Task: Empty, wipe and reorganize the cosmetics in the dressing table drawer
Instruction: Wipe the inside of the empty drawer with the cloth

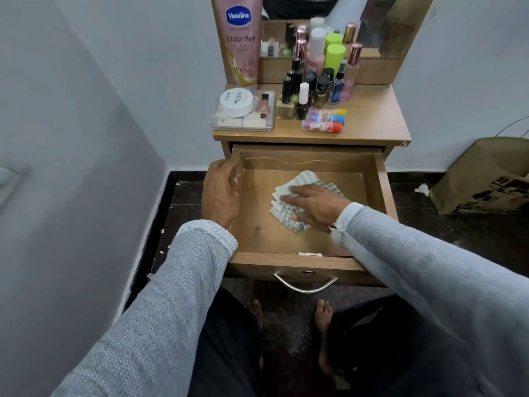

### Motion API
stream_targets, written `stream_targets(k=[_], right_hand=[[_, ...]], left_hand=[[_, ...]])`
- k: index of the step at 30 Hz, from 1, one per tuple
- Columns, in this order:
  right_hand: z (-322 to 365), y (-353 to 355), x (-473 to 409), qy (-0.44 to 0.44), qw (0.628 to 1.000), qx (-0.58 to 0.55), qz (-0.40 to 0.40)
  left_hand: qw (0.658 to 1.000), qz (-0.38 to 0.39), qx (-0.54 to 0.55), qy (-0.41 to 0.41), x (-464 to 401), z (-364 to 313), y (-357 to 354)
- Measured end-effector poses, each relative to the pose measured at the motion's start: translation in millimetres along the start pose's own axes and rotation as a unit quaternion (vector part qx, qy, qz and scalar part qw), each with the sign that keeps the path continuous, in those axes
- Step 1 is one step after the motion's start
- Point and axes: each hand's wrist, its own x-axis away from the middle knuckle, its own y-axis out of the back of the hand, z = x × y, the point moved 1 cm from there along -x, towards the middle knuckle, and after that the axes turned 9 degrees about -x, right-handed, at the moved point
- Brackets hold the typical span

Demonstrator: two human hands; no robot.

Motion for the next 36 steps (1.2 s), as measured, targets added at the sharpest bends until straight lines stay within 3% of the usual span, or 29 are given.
stream_targets(k=[4, 10, 16, 19, 26, 31, 36], right_hand=[[21.0, -1.7, -37.4, 0.017, 0.998, 0.043, -0.047], [51.6, -12.1, -19.1, 0.110, 0.989, 0.101, 0.022], [38.8, 4.1, -27.8, -0.011, 0.993, 0.074, -0.095], [52.0, 7.3, -57.0, -0.053, 0.990, 0.067, -0.115], [68.7, -0.4, -83.9, -0.018, 0.984, 0.048, -0.168], [52.2, 2.7, -78.5, -0.008, 0.989, 0.057, -0.134], [16.6, 9.9, -50.3, -0.073, 0.991, 0.046, -0.098]], left_hand=[[0.999, -0.007, 0.032, 0.011, -1.2, 7.0, -3.7], [0.996, -0.008, 0.082, 0.046, 0.4, 7.5, -4.5], [0.993, -0.009, 0.100, 0.062, -0.6, 7.7, -4.7], [0.994, -0.008, 0.100, 0.053, -0.4, 9.8, -7.5], [0.996, -0.018, 0.084, 0.028, 1.8, 10.6, -9.6], [0.997, -0.023, 0.066, 0.022, 1.2, 9.1, -9.8], [0.998, -0.018, 0.054, -0.001, 1.9, 7.3, -7.4]])
